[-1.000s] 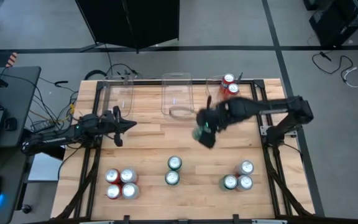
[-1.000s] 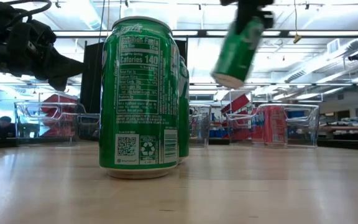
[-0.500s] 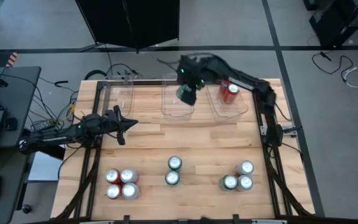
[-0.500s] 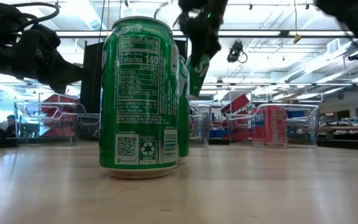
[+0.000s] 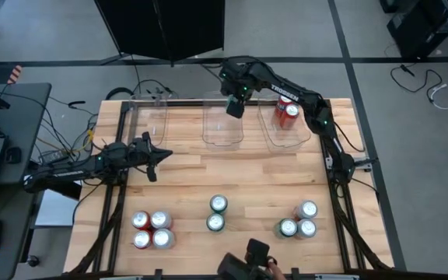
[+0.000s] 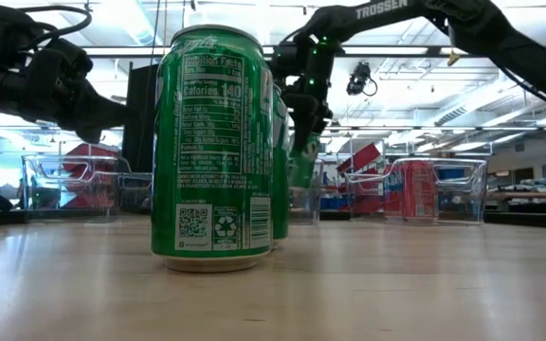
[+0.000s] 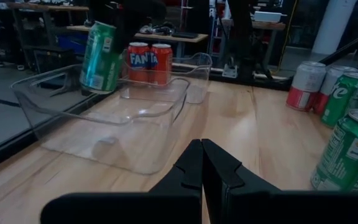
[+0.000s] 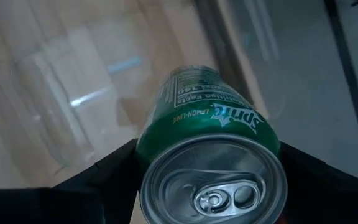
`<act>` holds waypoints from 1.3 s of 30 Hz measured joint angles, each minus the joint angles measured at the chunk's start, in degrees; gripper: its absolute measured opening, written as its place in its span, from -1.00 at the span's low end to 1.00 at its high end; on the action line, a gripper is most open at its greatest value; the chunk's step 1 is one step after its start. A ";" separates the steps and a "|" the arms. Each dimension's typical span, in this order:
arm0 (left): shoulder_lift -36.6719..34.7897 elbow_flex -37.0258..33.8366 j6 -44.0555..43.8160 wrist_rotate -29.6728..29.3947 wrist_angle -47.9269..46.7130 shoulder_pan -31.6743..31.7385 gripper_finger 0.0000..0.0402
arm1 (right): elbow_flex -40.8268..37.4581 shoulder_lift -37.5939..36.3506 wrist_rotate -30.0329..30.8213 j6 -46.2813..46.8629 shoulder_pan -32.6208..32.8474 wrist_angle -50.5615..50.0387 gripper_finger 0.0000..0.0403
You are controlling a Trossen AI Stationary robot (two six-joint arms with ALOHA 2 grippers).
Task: Sort soda cans
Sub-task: Put the top right green soda can into the middle transparent bin
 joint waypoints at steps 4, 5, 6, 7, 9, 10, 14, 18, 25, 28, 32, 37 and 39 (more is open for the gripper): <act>0.00 0.00 -1.12 0.09 -1.05 0.00 -0.99 | -0.44 -0.07 -0.02 0.09 0.41 -4.74 0.45; 0.00 0.00 -1.25 0.19 -1.03 0.00 -0.99 | -0.46 -0.10 0.03 0.19 0.61 -5.48 0.45; 0.00 0.00 -1.45 0.35 -1.00 0.00 -0.99 | -0.44 -0.15 0.10 0.20 0.83 -5.88 0.45; 0.00 0.00 -1.53 0.37 -1.00 0.00 -0.99 | -0.19 -0.22 0.11 0.20 1.03 -6.24 0.45; 0.00 0.00 -1.61 0.58 -0.77 0.00 -0.99 | 0.07 -0.39 0.50 0.17 1.22 -6.18 0.45; 0.02 0.00 -1.63 0.72 -0.51 0.00 -0.99 | 0.09 -0.40 1.34 0.02 1.29 -5.81 0.45; 0.07 0.00 -1.66 0.74 -0.50 0.00 -0.99 | -0.94 -0.17 3.29 -1.33 0.26 -3.82 0.45; 0.30 0.00 -1.68 0.75 -0.54 0.00 -0.99 | -1.20 -0.04 3.74 -3.72 -1.62 -3.15 0.45; 0.33 0.00 -1.70 0.75 -0.54 0.00 -0.99 | -1.42 -0.04 1.46 -5.06 -3.32 -1.71 0.45; 0.35 0.00 -1.70 0.74 -0.54 0.00 -0.99 | -1.82 1.02 1.29 -5.72 -3.30 -2.15 0.45; 0.37 0.00 -1.70 0.74 -0.61 0.00 -0.99 | -1.95 3.86 1.14 -6.23 -3.28 -2.57 0.45; 0.37 0.00 -1.72 0.74 -0.80 0.00 -0.99 | -1.92 6.14 1.36 -6.23 -3.26 -2.38 0.45; 0.37 0.00 -1.72 0.74 -0.80 0.00 -0.99 | -1.81 6.29 1.65 -6.33 -3.26 -2.22 0.45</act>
